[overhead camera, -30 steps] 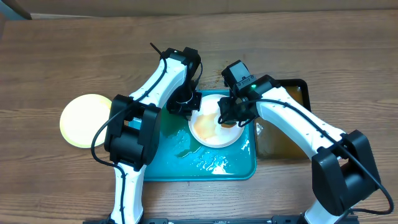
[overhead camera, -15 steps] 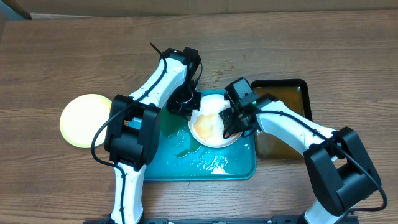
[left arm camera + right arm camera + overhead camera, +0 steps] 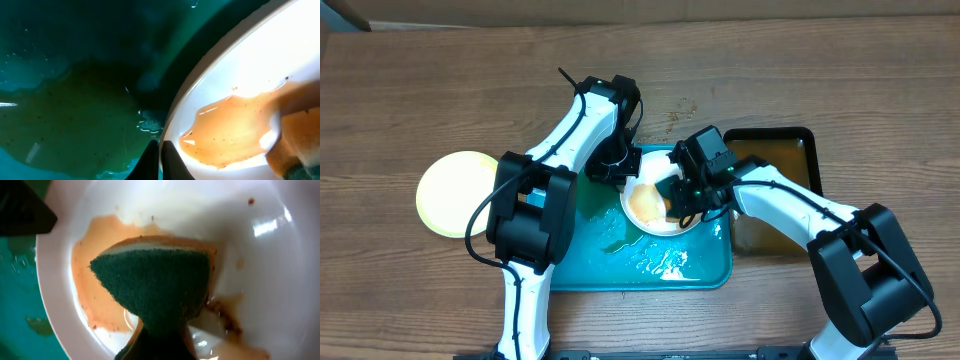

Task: Clean dirty plates on tray and stack at the side
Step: 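Scrub the white plate with the sponge while left gripper holds its rim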

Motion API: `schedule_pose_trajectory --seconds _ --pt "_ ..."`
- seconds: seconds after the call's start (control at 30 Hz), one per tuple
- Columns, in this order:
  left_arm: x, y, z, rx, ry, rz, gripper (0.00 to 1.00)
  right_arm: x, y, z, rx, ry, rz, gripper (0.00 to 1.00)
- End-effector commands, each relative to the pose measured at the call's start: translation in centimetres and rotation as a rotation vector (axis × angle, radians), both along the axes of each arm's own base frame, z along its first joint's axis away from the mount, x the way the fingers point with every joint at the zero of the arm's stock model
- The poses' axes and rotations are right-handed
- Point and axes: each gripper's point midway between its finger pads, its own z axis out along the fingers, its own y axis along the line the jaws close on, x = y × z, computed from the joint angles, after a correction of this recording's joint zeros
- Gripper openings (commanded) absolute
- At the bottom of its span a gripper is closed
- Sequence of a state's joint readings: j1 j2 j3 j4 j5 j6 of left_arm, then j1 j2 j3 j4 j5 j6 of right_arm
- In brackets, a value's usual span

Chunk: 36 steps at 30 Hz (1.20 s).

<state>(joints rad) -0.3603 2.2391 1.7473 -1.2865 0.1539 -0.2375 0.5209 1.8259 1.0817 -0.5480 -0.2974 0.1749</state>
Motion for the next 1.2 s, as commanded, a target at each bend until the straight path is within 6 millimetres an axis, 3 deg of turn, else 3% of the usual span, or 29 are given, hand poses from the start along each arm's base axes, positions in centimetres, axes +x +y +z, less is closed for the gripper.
schedule_pose_trajectory --seconds 0.0,0.1,0.2,0.63,0.73,0.97,1.17 --pt "-0.1 0.1 0.0 0.008 0.001 0.012 0.04 3.2 0.4 4.7 0.033 -0.128 -0.016 0.04" --pt "-0.1 0.1 0.0 0.008 0.001 0.012 0.04 4.6 -0.8 6.1 -0.018 -0.187 -0.058 0.04" --pt "-0.1 0.1 0.0 0.008 0.001 0.012 0.04 5.3 -1.9 6.0 -0.057 -0.209 -0.083 0.04" --pt "-0.1 0.1 0.0 0.008 0.001 0.012 0.04 3.7 -2.6 -0.9 -0.154 -0.057 -0.037 0.04" --pt "-0.1 0.1 0.0 0.008 0.001 0.012 0.04 2.7 -2.2 -1.8 -0.133 0.002 -0.02 0.04" --pt "-0.1 0.1 0.0 0.008 0.001 0.012 0.04 -0.1 1.7 -0.5 0.072 0.118 0.07 0.04" --pt "-0.1 0.1 0.0 0.007 0.001 0.012 0.04 -1.9 3.9 -0.2 0.099 0.135 0.131 0.04"
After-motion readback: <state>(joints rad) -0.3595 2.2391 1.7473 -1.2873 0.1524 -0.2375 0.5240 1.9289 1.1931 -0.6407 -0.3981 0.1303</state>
